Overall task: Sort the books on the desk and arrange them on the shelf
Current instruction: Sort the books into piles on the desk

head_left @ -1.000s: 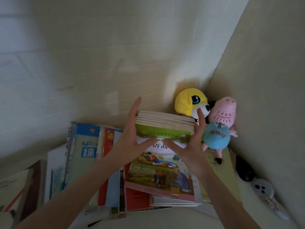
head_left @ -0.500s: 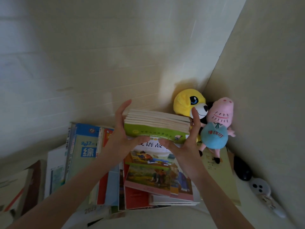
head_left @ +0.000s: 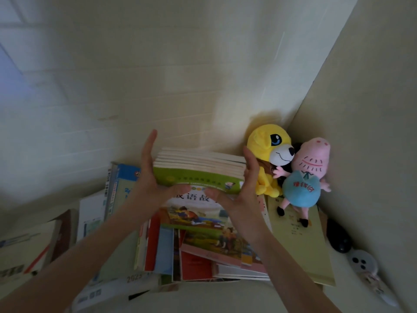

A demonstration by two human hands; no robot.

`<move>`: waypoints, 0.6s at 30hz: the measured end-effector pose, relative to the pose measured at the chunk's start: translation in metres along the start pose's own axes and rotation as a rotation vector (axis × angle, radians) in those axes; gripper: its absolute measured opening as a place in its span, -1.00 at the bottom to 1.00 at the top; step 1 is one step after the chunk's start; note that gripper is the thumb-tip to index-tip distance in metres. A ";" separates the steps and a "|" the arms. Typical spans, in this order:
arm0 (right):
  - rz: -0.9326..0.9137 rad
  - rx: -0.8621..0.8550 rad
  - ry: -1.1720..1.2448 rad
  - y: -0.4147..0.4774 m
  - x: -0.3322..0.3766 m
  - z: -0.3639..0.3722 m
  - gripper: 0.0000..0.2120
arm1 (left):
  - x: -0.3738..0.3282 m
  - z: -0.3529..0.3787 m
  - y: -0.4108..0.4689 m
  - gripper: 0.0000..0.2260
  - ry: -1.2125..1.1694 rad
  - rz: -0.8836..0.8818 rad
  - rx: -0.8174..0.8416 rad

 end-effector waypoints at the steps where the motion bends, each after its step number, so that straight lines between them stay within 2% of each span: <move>1: -0.001 0.019 0.019 0.001 0.003 0.009 -0.08 | -0.006 -0.010 -0.002 0.00 0.000 0.010 -0.015; 8: 0.108 0.176 -0.010 0.008 -0.013 0.071 0.05 | -0.001 -0.071 -0.029 0.08 0.089 -0.078 -0.106; 11: 0.224 0.228 -0.006 0.012 -0.021 0.053 -0.04 | 0.005 -0.073 -0.028 0.09 0.103 -0.103 -0.098; 14: 0.412 0.098 -0.032 0.013 -0.048 0.006 -0.17 | 0.011 -0.071 -0.021 0.07 0.105 -0.097 -0.111; 16: 0.549 0.021 -0.136 0.007 -0.081 -0.028 -0.10 | 0.014 -0.071 -0.019 0.06 0.090 -0.104 -0.121; 18: 0.623 -0.066 -0.240 0.002 -0.124 -0.055 0.06 | 0.015 -0.072 -0.019 0.05 0.095 -0.100 -0.134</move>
Point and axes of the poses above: each hand's wrist, its own y-axis towards the middle knuckle, its own z-axis out of the palm, x = y × z, the point moved 2 cm from there along y, towards the middle knuckle, and after that the axes turned 4 degrees about z, right-handed, at the moved point
